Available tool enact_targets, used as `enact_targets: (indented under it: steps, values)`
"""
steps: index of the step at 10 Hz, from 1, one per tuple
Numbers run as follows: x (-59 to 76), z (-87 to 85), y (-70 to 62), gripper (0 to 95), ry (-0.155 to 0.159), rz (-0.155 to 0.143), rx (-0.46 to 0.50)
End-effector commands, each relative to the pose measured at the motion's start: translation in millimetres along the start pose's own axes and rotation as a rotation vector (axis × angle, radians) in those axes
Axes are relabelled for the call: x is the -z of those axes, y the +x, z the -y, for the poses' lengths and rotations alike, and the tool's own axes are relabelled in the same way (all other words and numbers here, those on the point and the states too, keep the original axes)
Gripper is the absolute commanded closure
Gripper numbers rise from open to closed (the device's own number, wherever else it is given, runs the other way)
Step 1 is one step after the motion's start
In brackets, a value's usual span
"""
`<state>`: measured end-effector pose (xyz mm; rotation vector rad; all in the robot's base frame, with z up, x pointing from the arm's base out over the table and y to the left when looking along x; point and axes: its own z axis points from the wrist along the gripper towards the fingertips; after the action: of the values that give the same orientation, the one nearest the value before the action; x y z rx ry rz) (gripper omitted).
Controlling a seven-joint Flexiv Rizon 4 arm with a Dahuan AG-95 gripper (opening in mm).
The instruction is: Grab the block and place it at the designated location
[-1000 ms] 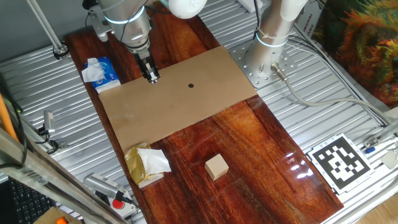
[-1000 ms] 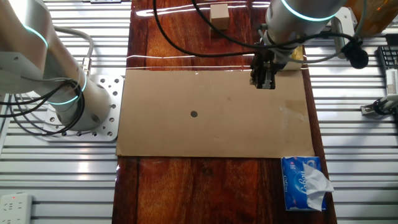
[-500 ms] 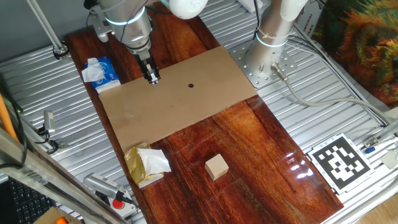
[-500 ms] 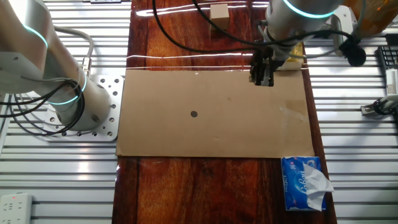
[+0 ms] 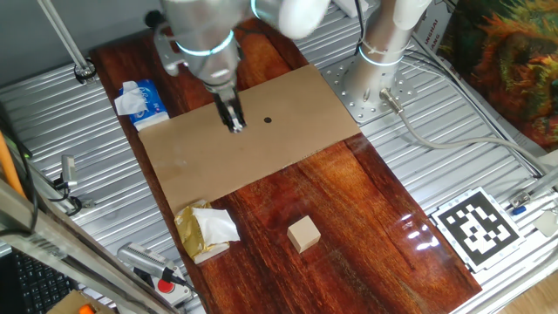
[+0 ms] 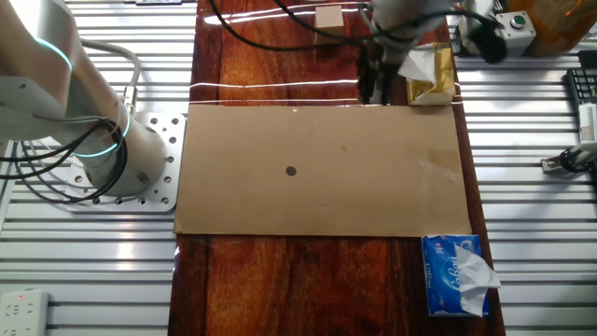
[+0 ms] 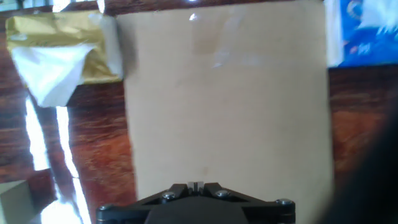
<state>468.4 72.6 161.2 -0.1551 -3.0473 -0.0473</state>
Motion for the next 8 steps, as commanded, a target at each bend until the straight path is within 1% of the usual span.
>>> enact_targets:
  steps: [1,4,5,8]
  values:
    - [-6.2,-22.2,5.1,95.0,0.008,0.006,-0.02]
    - [-13.1,-60.1,9.7,95.0,0.028,0.01,-0.06]
    - [-14.0,-64.2,10.0,95.0,0.028,0.01,-0.06]
    - [-14.1,-64.0,10.0,95.0,0.024,0.011,-0.055]
